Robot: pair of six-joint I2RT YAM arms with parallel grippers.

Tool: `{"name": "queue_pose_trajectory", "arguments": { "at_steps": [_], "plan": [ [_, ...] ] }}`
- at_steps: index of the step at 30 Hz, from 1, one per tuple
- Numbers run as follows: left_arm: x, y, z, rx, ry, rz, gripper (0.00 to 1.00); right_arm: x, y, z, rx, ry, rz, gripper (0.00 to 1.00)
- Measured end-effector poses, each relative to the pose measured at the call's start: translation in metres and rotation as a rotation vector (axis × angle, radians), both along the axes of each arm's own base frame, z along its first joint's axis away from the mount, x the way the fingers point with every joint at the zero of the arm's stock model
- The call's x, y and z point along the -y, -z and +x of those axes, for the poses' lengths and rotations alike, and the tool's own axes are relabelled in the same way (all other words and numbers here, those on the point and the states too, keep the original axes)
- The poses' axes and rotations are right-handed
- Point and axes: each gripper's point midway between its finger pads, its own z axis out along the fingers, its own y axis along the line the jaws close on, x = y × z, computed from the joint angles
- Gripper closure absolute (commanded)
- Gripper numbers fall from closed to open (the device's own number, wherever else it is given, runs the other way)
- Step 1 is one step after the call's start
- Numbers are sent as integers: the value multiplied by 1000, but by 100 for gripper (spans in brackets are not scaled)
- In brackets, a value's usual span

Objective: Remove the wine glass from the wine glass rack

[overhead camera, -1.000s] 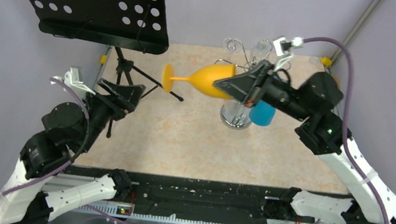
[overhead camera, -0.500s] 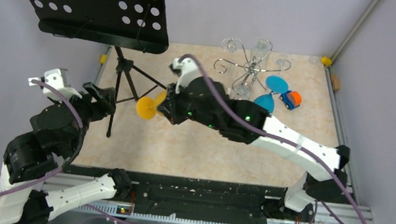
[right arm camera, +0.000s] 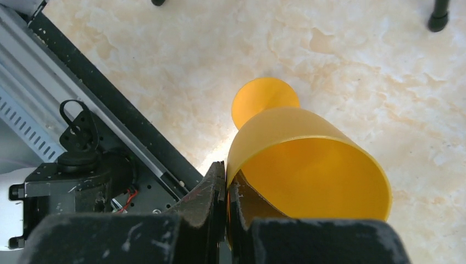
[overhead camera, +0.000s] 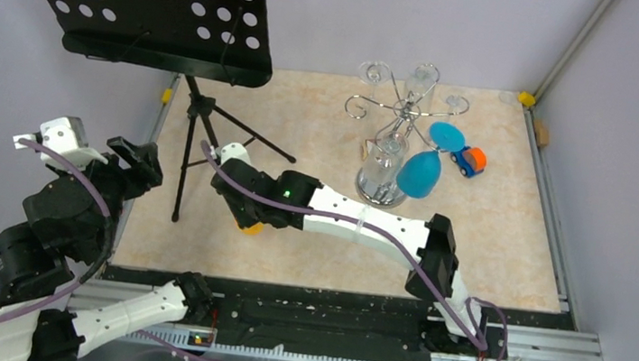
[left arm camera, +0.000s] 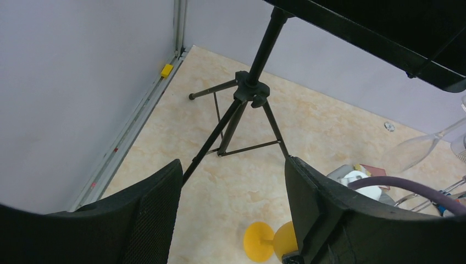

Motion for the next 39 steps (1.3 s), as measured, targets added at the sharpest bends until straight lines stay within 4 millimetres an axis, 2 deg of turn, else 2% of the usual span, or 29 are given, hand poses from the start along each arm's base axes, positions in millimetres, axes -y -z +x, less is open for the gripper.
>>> {"name": "queue_pose_trajectory", "arguments": {
  "at_steps": [7,13,16,23,26,31,39],
  "plan": [
    [-3,-2,-1,5,-15,1,28,-8,21,-8,-58,-25,-18,100],
    [-3,-2,-1,7,-15,-2,28,-10,53,-14,-130,-29,-69,97],
    [-2,-3,0,11,-14,-7,28,-12,60,-16,-149,-33,-75,90],
    [3,-7,2,25,7,-26,26,-13,59,-13,-184,-30,-55,62],
    [8,-9,3,33,31,-39,25,-13,58,-7,-199,-21,-41,57],
    [16,-17,5,57,69,-68,25,-15,42,2,-209,-23,17,57],
    [37,-28,9,90,161,-98,23,-6,-30,6,-176,-37,167,61]
  ]
}}
